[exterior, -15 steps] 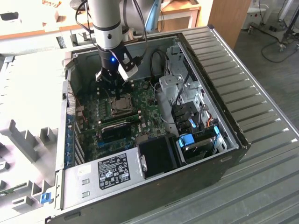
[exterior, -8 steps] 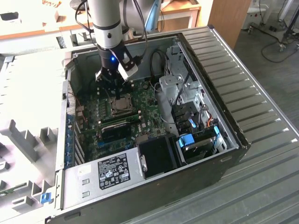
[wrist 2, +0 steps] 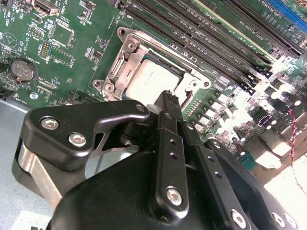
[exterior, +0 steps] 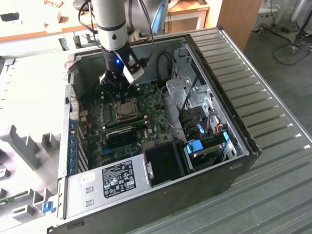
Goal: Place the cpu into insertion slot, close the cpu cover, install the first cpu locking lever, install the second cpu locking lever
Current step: 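Install the first cpu locking lever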
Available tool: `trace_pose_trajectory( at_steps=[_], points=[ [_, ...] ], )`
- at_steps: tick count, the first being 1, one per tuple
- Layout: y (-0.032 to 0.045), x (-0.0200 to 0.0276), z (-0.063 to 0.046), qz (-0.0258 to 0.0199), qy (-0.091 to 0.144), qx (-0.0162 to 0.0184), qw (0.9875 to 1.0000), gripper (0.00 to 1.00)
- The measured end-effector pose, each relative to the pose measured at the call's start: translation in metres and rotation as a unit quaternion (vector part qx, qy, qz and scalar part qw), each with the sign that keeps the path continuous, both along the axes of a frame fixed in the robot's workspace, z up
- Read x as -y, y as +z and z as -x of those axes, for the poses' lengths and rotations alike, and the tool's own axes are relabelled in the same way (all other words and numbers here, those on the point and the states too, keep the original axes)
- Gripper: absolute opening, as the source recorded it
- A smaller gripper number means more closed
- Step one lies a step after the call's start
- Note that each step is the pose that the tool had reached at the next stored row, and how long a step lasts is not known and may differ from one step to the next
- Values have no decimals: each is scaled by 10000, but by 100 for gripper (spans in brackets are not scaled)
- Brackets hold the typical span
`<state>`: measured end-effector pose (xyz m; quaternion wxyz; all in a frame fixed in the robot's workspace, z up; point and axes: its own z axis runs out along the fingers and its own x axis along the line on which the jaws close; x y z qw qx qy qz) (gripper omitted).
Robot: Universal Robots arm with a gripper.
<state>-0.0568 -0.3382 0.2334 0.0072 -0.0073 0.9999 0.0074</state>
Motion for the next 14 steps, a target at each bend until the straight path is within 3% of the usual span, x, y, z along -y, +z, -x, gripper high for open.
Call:
trace_pose_trajectory(
  at_steps=[14],
  points=[
    [-2,0,72,0,0,0,10000,11]
  ],
)
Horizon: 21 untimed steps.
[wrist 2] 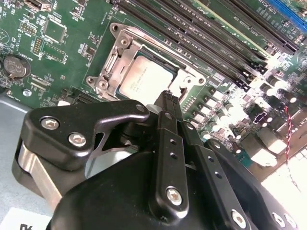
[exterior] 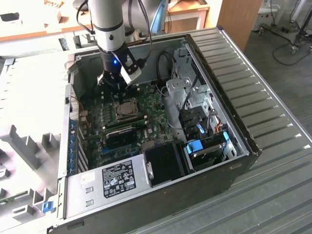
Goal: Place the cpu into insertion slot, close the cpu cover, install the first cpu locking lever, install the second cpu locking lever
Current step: 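Install the first cpu locking lever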
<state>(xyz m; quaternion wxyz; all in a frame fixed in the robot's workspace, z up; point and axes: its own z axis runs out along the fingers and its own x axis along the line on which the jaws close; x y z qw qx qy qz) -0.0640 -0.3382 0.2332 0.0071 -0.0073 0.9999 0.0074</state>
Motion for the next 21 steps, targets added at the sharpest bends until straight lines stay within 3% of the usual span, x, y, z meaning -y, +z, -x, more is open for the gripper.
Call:
trace_pose_trajectory(
  at_steps=[9,21],
  points=[
    [4,1,38,1,0,-1,10000,11],
    [80,0,37,0,0,0,10000,11]
  ],
)
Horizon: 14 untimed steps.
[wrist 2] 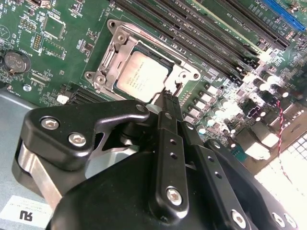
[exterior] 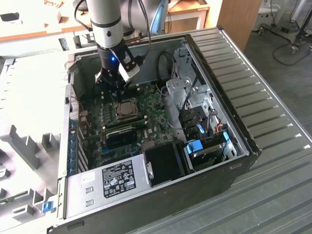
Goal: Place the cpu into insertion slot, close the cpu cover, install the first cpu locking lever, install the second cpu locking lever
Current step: 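Install the first cpu locking lever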
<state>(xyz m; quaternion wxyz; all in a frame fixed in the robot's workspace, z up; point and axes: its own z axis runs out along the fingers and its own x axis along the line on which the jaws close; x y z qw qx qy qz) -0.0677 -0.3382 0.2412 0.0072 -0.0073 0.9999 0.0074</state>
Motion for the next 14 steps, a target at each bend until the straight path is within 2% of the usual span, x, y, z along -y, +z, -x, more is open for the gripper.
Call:
trace_pose_trajectory(
  at_steps=[11,14],
  points=[
    [19,0,1,0,0,0,10000,11],
    [16,1,30,1,0,0,10000,11]
  ],
)
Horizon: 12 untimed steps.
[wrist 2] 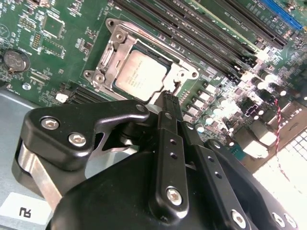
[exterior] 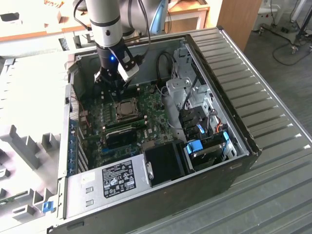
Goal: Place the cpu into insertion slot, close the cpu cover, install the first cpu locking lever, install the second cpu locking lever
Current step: 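Install the first cpu locking lever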
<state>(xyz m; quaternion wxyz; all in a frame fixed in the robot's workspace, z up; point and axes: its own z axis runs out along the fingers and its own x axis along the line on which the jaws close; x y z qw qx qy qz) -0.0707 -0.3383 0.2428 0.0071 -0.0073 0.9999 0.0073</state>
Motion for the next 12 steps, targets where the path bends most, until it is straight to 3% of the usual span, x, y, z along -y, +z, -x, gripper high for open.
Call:
trace_pose_trajectory(
  at_steps=[12],
  points=[
    [20,0,72,0,0,2,10000,11]
  ],
)
